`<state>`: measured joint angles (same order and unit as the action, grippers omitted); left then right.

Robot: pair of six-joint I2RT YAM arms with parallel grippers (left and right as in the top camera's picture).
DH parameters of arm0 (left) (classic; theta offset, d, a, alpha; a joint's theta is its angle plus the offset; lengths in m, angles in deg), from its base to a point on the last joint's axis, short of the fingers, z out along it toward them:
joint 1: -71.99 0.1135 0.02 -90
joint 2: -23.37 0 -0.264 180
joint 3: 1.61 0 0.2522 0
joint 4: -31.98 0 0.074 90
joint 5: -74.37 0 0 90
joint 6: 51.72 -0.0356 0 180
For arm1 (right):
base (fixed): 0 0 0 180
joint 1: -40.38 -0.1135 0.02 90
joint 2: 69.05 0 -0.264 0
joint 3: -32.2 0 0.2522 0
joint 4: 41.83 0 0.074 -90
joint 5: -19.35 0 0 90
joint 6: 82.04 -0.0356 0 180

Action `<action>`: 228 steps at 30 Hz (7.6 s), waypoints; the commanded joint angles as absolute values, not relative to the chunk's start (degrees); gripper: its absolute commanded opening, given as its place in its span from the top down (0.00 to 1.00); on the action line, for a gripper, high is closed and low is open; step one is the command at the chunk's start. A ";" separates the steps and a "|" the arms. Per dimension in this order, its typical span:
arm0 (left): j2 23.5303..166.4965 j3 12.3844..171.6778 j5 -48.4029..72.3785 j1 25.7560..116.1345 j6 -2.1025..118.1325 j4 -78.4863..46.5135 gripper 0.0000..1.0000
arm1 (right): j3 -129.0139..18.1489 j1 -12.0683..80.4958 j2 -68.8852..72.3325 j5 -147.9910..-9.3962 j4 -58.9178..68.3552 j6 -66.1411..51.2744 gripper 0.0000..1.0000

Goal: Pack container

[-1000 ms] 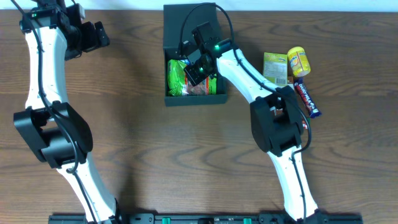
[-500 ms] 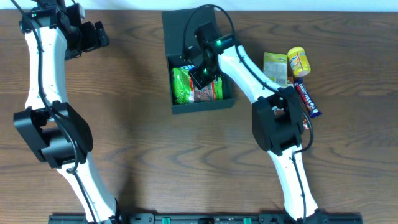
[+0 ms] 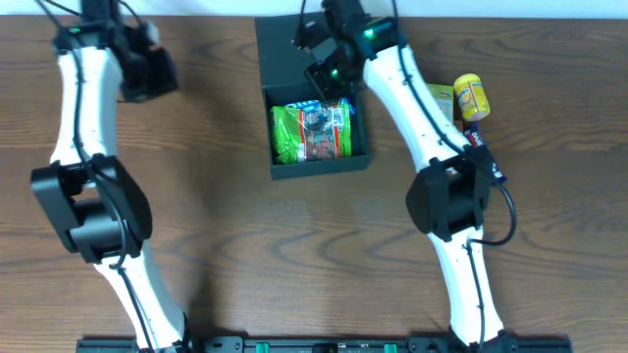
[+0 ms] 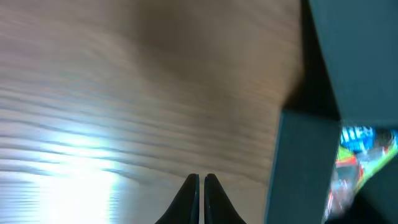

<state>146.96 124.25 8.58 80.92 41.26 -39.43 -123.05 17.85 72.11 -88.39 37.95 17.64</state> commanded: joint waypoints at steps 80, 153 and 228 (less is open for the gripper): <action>142.83 112.07 -1.24 62.06 42.59 -27.28 0.70 | -110.22 23.67 56.44 -89.28 44.51 11.63 0.99; 147.13 111.79 -8.12 58.15 47.32 -26.93 0.94 | -82.09 13.29 56.75 -92.91 12.42 10.42 0.99; 147.13 111.79 -6.61 59.35 47.51 -26.73 0.94 | -77.34 11.58 62.32 -82.27 16.16 5.44 0.99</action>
